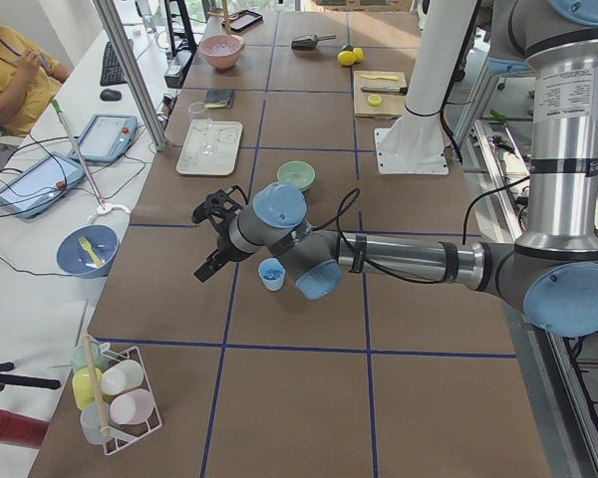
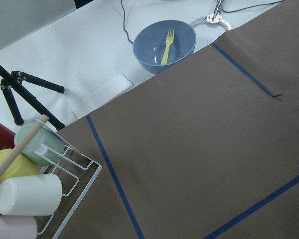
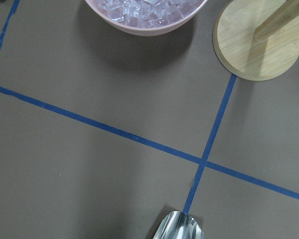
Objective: Pour ice into bowl
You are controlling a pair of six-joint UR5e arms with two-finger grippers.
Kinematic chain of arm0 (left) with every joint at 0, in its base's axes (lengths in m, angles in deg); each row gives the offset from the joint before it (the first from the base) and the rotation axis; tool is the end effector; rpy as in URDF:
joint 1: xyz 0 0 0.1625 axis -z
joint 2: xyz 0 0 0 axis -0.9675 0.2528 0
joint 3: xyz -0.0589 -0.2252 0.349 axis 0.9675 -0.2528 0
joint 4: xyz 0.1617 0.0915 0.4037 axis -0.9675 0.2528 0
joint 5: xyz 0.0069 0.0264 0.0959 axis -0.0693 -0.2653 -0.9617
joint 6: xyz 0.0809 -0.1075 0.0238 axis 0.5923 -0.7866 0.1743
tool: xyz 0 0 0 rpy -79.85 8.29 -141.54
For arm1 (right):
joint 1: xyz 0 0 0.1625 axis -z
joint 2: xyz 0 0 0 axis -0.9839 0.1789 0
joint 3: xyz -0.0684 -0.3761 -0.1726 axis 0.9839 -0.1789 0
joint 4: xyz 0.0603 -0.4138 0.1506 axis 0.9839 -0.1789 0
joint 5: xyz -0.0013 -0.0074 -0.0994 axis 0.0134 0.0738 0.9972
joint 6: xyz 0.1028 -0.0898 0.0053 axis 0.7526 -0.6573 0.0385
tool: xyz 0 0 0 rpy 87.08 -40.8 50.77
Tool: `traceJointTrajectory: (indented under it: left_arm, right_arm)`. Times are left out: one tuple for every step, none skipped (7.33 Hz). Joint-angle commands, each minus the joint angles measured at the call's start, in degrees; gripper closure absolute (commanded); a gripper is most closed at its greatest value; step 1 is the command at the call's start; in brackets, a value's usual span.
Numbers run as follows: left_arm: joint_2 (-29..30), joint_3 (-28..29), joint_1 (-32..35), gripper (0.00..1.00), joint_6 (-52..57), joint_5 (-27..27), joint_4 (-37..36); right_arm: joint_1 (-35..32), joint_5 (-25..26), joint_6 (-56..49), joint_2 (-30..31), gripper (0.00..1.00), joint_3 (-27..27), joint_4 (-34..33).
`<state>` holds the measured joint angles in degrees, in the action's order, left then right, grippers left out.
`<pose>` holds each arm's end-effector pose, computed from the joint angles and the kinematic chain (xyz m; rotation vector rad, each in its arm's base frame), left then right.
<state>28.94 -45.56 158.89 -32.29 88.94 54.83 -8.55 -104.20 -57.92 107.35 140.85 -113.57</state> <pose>0.0121 -0.5356 0.5429 0.8176 0.7521 0.2448 0.0190 -0.5739 0.5719 0.1729 -0.7758 -0.2890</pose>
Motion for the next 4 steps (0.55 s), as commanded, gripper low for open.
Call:
traceJointTrajectory:
  left_arm:
    - [-6.5, -0.4, -10.2, 0.0, -16.2, -7.0, 13.1]
    - [-10.5, -1.4, -14.8, 0.0, -21.5, -12.3, 18.0]
    - [-13.4, -2.2, -19.8, 0.0, -27.6, -17.4, 22.1]
    - [-14.2, -2.3, -24.1, 0.0, -31.5, -20.8, 23.3]
  right_arm:
    - [0.0, 0.2, 0.1, 1.6, 0.0, 0.2, 0.1]
    - [-0.1, 0.3, 0.1, 1.5, 0.0, 0.2, 0.1]
    - [-0.1, 0.5, 0.1, 1.5, 0.0, 0.2, 0.1]
    - [-0.1, 0.5, 0.0, 1.6, 0.0, 0.3, 0.1]
